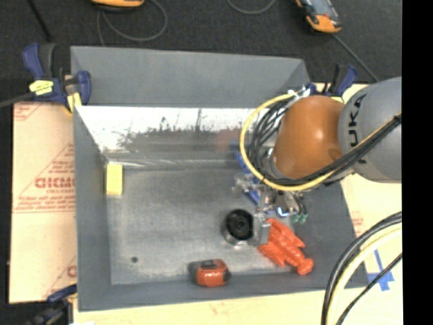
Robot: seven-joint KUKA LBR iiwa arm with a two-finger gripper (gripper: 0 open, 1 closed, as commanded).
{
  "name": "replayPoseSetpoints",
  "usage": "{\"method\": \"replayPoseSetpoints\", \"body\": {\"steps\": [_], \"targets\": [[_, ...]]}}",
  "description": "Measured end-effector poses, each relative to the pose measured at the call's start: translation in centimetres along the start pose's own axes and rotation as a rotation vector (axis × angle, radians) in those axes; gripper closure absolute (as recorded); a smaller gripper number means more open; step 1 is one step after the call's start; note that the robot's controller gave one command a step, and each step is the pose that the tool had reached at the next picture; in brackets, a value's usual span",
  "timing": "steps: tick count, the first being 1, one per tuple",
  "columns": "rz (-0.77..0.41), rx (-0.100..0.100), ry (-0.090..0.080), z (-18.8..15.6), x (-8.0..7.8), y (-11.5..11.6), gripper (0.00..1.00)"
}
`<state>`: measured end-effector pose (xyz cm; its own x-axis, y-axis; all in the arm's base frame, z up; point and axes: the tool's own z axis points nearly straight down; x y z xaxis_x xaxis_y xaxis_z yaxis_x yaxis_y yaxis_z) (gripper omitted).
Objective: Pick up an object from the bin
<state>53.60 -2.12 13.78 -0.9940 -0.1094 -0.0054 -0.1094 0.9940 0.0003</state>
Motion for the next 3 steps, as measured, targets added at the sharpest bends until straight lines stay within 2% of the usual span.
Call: {"method": "replayPoseSetpoints", "body": {"steps": [1,2,3], "targets": [[0.119,0.005,0.001,3.3,0.2,-0.7,0.00],[-0.062,0.000,0.003,4.5,5.1,-0.3,1.00],[-0.062,0.000,0.003,4.5,5.1,-0.3,1.00]]}}
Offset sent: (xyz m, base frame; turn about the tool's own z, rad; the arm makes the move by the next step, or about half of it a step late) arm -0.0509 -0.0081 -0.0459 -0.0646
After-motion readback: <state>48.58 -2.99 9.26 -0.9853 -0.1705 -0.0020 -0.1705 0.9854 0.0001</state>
